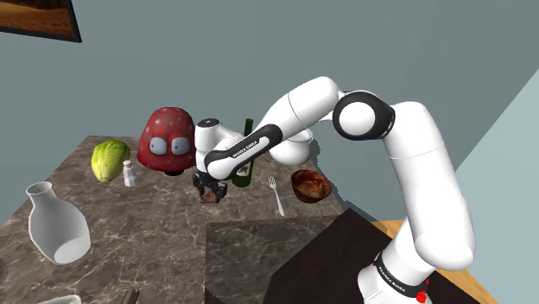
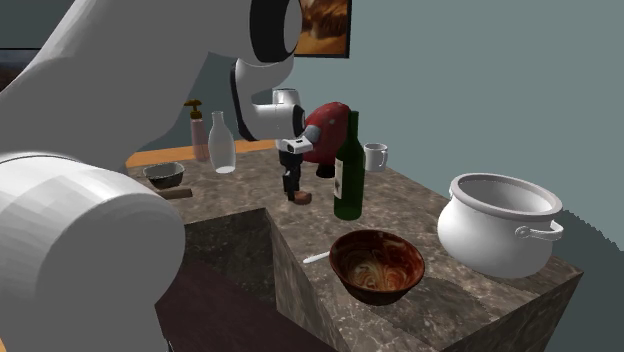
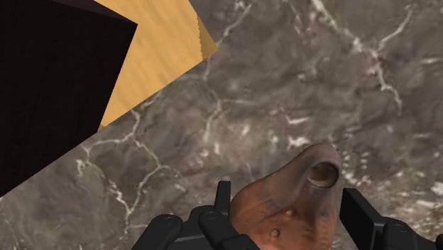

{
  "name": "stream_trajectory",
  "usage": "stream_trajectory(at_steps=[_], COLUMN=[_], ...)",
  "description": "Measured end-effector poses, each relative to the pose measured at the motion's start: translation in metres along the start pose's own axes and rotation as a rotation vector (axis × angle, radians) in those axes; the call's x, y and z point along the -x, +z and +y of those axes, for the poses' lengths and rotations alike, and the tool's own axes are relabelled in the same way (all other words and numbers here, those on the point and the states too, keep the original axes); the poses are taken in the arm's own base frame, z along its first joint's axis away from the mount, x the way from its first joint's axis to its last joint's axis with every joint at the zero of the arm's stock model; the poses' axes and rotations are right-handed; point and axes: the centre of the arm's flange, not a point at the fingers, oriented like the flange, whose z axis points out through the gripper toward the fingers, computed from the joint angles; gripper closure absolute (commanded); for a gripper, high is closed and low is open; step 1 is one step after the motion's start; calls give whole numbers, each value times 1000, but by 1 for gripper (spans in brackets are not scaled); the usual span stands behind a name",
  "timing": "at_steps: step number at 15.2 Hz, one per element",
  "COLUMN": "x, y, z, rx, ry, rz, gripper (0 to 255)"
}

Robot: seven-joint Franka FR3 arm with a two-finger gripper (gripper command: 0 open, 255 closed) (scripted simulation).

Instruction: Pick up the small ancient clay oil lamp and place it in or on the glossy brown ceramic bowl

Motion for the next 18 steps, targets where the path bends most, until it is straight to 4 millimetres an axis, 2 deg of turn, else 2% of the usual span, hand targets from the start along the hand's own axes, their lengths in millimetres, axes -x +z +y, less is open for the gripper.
stream_trajectory(at_steps=[18], x=[-4], y=[-93], z=[3], rx=[0], ry=[1], rz=[0], gripper=[255])
